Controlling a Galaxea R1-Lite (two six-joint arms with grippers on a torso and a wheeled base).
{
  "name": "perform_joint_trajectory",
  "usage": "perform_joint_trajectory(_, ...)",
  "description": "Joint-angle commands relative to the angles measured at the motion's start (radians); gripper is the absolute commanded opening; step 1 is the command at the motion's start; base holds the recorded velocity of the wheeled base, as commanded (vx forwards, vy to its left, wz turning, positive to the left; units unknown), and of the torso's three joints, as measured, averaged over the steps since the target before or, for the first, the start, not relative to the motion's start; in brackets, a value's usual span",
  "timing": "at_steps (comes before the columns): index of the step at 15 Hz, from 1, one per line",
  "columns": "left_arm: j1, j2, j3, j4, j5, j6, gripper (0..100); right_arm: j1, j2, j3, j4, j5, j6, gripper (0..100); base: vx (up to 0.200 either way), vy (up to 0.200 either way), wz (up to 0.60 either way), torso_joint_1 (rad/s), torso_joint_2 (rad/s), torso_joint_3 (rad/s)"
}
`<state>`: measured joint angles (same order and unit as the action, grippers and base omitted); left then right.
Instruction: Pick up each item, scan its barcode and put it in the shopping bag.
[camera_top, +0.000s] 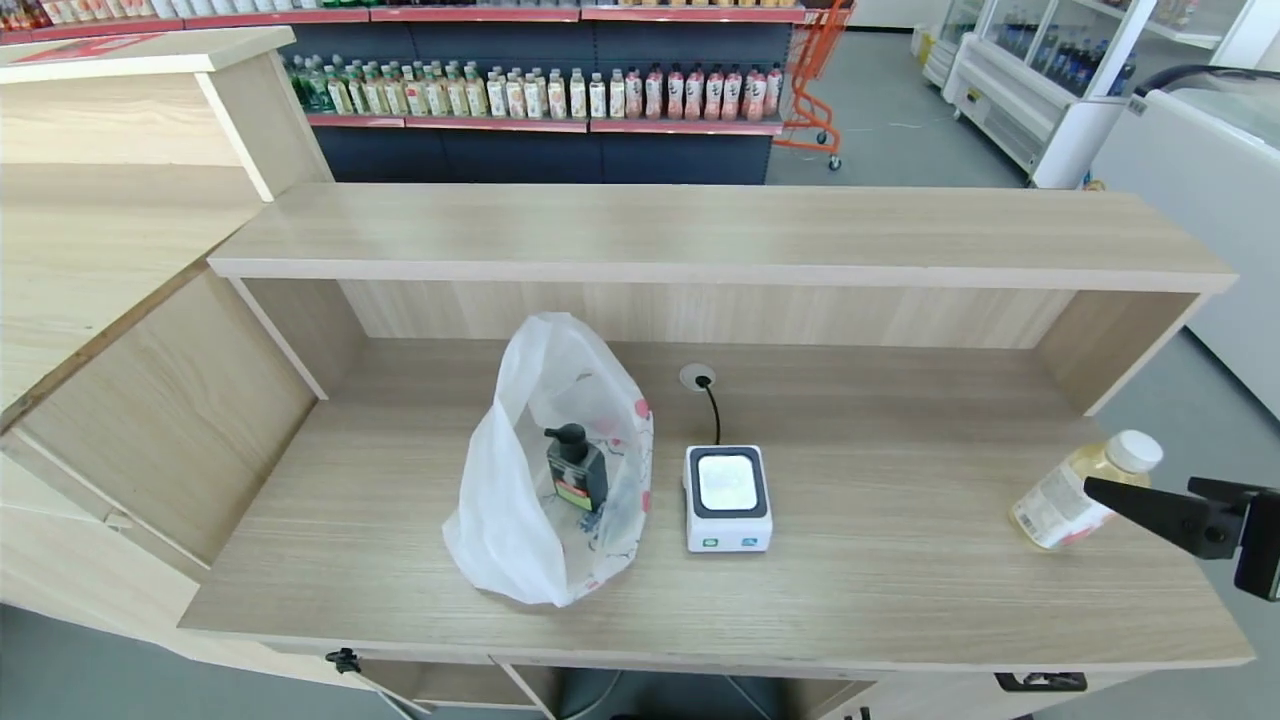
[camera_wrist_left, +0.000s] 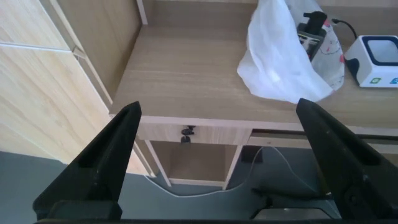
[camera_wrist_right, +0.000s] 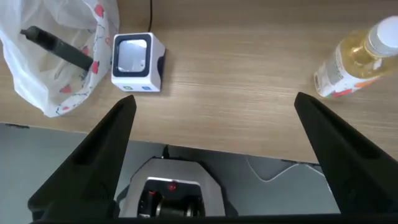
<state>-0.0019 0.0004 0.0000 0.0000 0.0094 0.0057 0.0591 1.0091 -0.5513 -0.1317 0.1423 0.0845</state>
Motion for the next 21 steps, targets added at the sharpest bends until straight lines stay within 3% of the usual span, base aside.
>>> perform_joint_trajectory(1,0.000,0.000,0.000,0.000,0.000,0.000,100,-0.018,0.002,0.008,0.003,0.000,0.001,100,-0.200,-0.200,0.00,0.002,0.00,0.007)
perform_joint_trajectory(3,0.000,0.000,0.000,0.000,0.000,-0.001,100,-0.051,0.011,0.021,0.003,0.000,0.001,100,-0.200,-0.200,0.00,0.005,0.00,0.002)
perform_joint_trajectory(7,0.000,0.000,0.000,0.000,0.000,0.003,100,-0.159,0.080,0.021,-0.003,-0.003,0.001,100,0.000,0.000,0.00,0.000,0.00,0.000)
perform_joint_trajectory(11,0.002,0.000,0.000,0.000,-0.002,0.005,100,-0.272,0.183,0.017,-0.009,-0.001,0.001,100,0.000,-0.200,0.00,0.004,0.00,0.004)
perform_joint_trajectory(13,0.000,0.000,0.000,0.000,-0.002,0.008,100,-0.285,0.233,0.014,-0.012,-0.001,0.001,100,0.000,-0.200,0.00,0.022,0.01,-0.005)
perform_joint_trajectory(18,0.000,0.000,0.000,0.000,0.000,0.002,100,-0.257,0.373,-0.006,-0.086,0.048,-0.025,100,0.000,0.000,0.00,0.000,0.00,0.000)
perform_joint_trajectory(21,0.000,0.000,0.000,0.000,0.000,0.002,100,-0.257,0.540,-0.006,-0.229,0.138,-0.181,100,0.000,0.000,0.00,0.000,0.00,0.000)
